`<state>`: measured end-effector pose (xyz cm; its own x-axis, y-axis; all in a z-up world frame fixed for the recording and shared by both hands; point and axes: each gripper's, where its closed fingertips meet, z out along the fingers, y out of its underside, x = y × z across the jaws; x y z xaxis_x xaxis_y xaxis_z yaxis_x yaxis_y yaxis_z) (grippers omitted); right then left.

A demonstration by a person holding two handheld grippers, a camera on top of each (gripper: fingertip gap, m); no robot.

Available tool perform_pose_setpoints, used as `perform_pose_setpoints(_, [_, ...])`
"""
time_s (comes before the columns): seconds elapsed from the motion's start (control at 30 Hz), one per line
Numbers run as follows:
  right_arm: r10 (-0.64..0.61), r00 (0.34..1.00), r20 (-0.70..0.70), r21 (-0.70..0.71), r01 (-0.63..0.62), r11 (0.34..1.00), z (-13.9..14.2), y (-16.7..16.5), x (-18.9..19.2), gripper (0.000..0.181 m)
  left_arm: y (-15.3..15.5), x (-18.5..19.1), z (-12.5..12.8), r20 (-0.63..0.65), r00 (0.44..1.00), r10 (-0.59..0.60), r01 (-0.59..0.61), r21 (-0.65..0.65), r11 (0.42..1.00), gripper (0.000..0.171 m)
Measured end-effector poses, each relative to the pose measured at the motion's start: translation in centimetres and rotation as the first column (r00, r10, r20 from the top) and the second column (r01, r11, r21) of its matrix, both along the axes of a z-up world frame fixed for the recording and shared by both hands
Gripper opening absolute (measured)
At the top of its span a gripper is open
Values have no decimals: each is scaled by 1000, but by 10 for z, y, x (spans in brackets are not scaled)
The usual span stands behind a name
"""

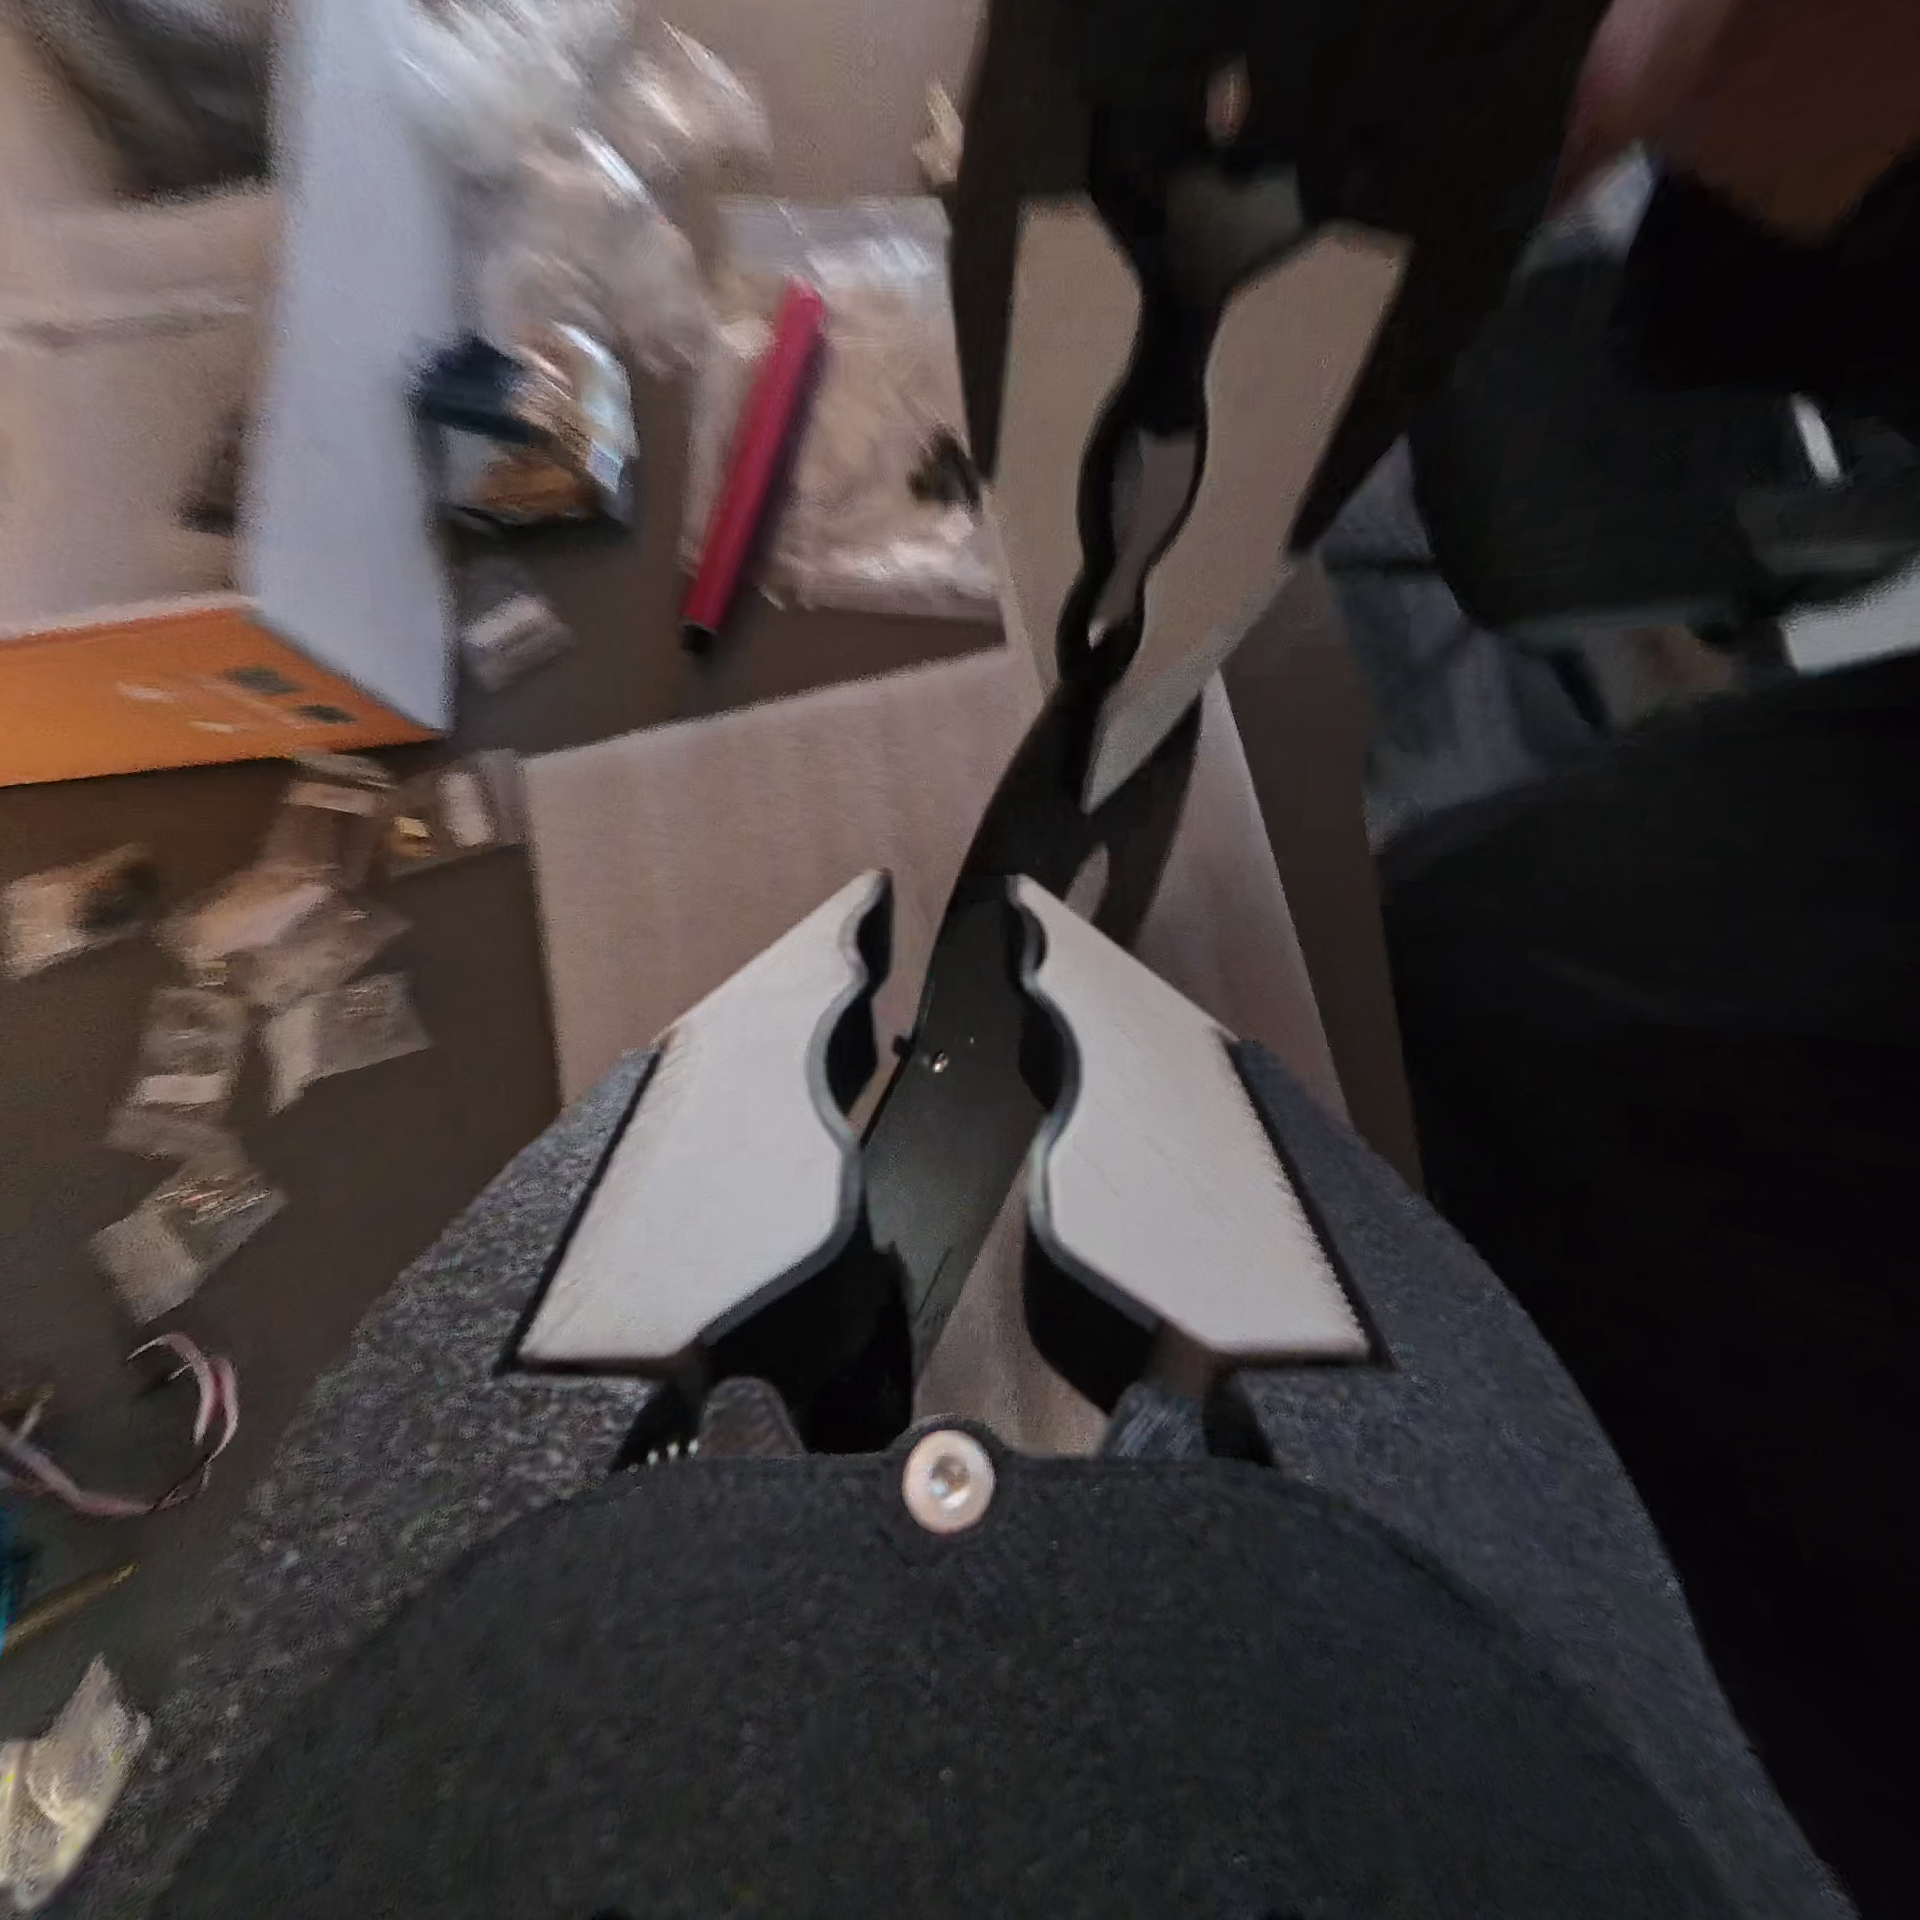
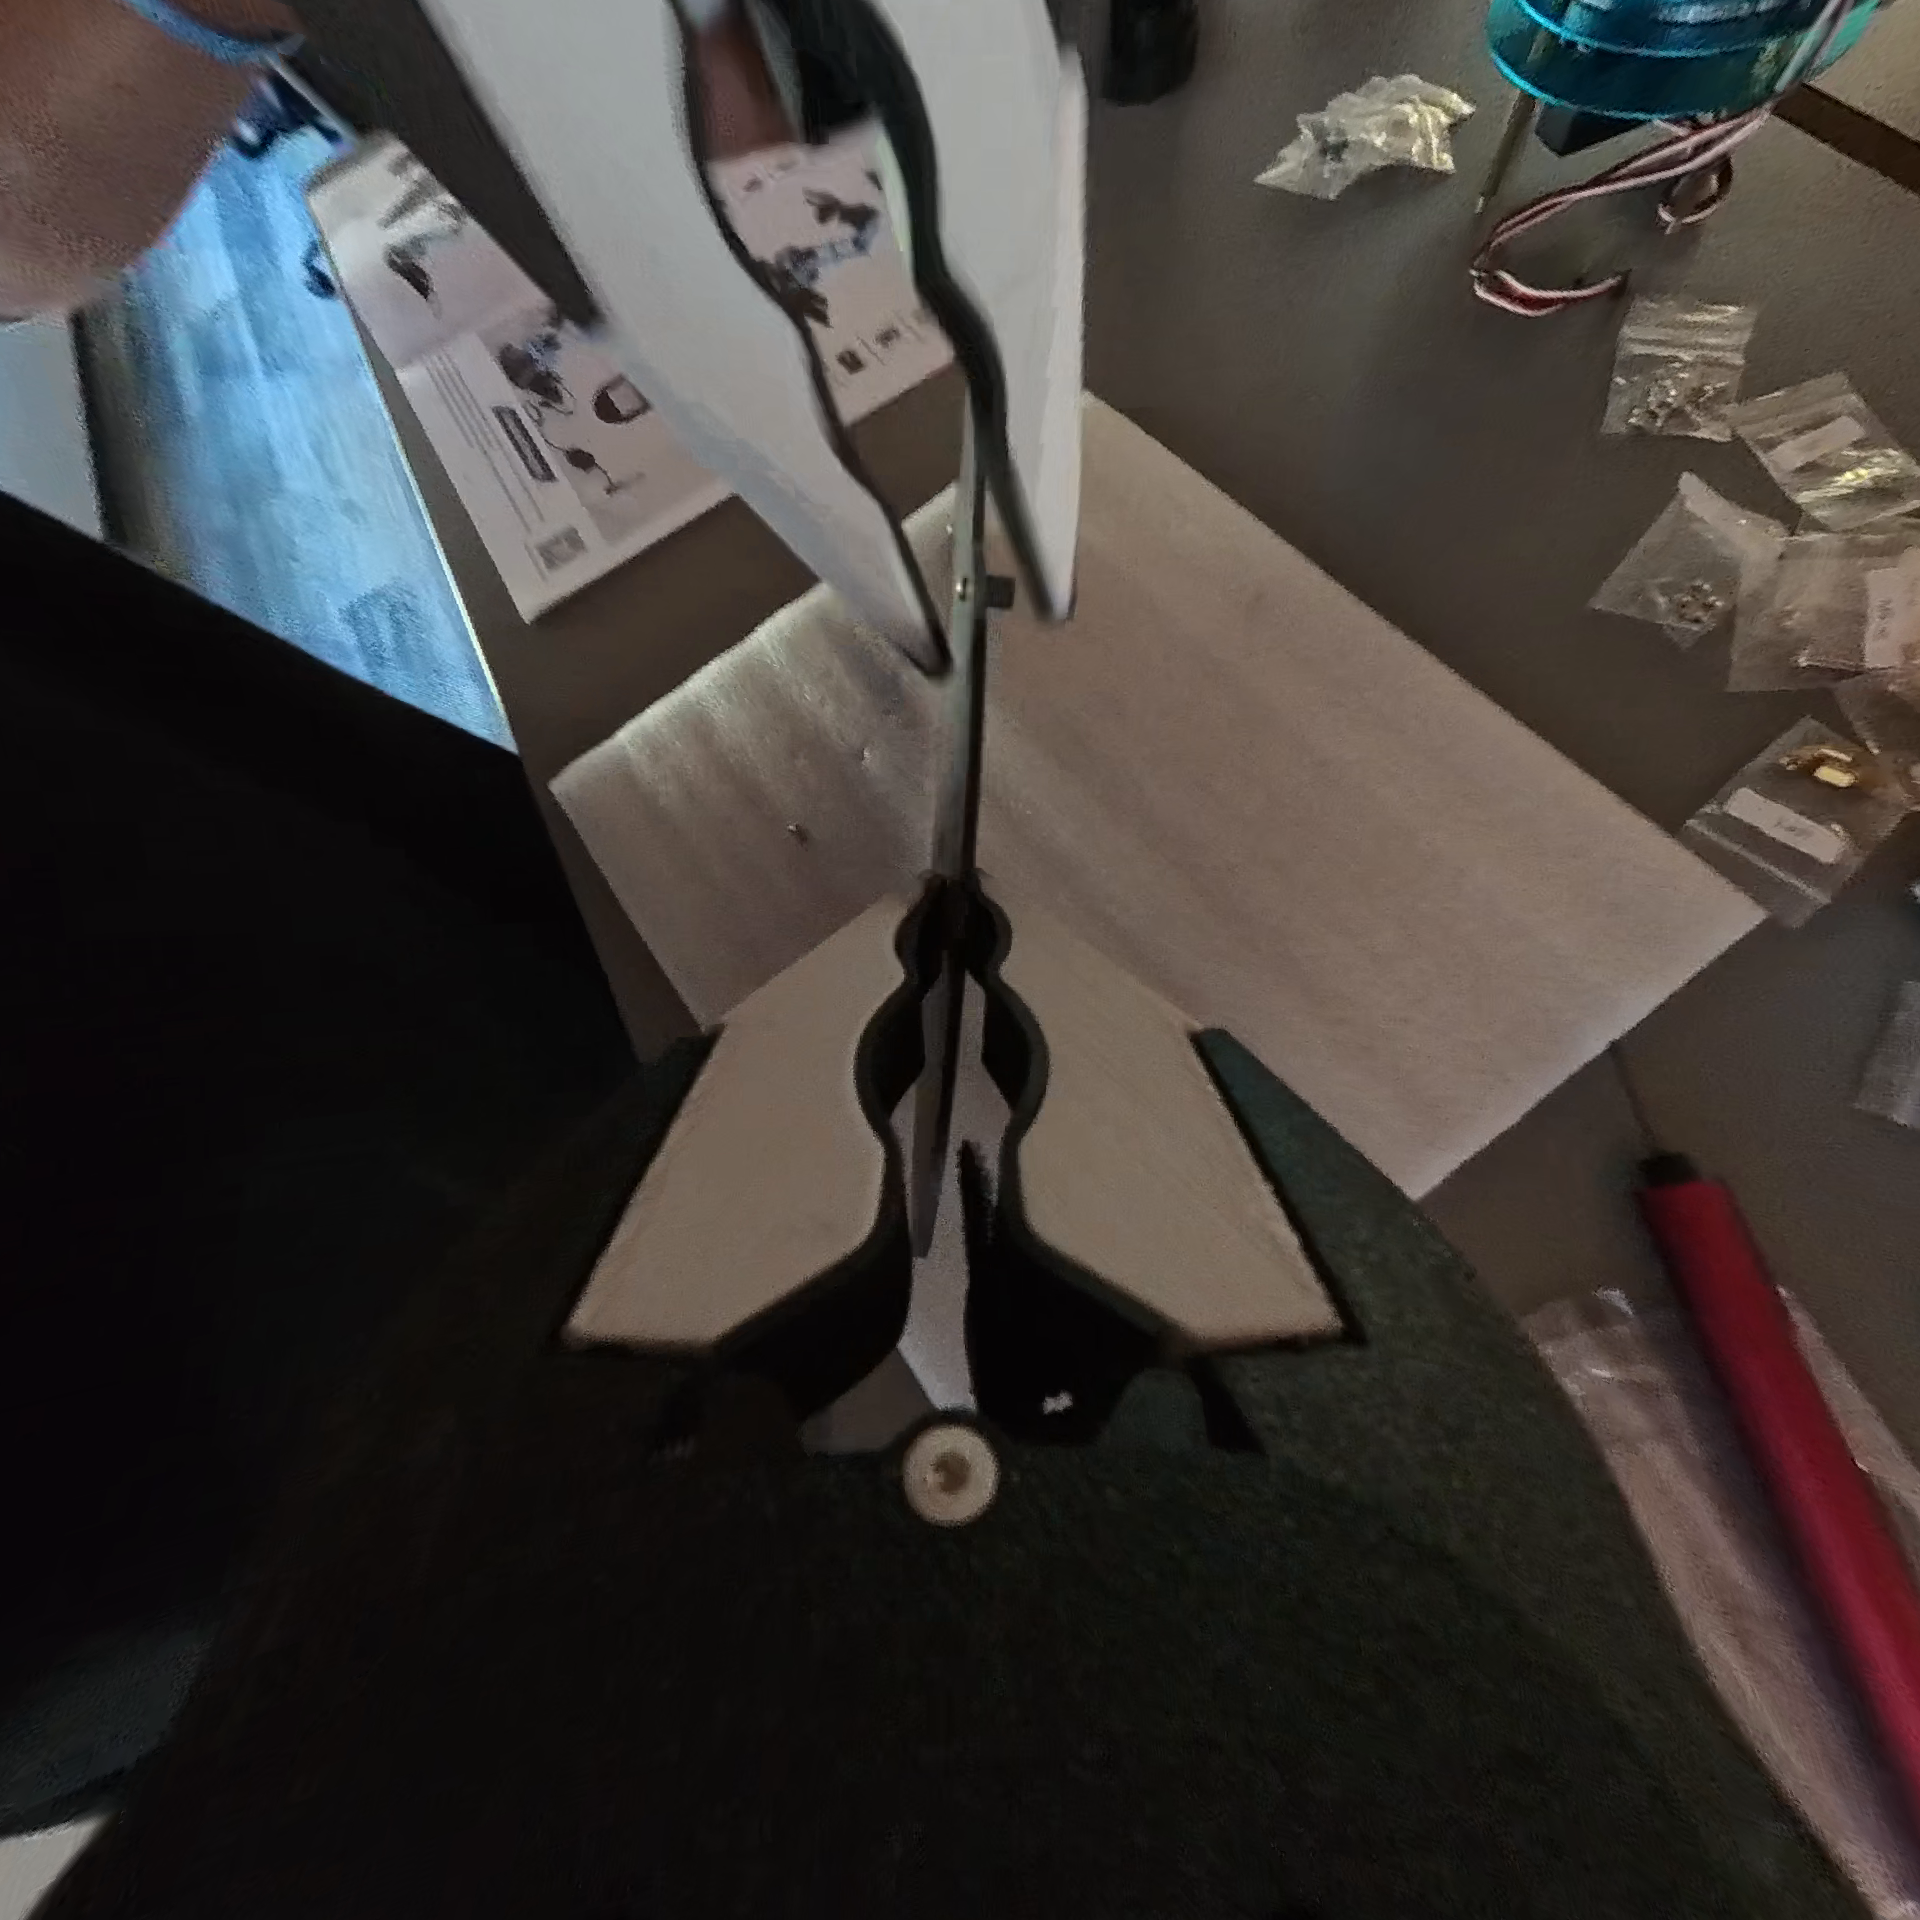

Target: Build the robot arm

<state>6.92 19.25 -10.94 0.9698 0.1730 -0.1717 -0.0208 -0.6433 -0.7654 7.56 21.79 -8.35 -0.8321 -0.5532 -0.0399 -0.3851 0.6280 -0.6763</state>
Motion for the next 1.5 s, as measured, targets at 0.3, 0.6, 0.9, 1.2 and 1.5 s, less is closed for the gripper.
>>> perform_pose_setpoints(0.3, [-24, 1000, 0, 31, 24, 999, 1, 1, -2, 1, 45, -112, -41, -11, 893, 449, -424, -352, 834, 22])
perform_pose_setpoints(0.6, [-30, 999, -16, 119, 32, 992, 2, 1, -7, 1, 32, -113, -129, -73, 878, 474, -479, -154, 864, 20])
perform_pose_setpoints(0.9, [3, 1000, -3, 124, -3, 992, 2, 1, -7, 2, 31, -95, -140, -67, 955, 289, -294, -91, 951, 11])
perform_pose_setpoints(1.2, [4, 1000, 2, 135, -4, 991, 3, 1, -10, 1, 27, -94, -143, -69, 961, 267, -273, -92, 958, 10])
perform_pose_setpoints(1.5, [-4, 1000, 2, 129, 3, 992, 2, 1, -8, 1, 27, -94, -144, -34, 955, 294, -296, -93, 951, 9])
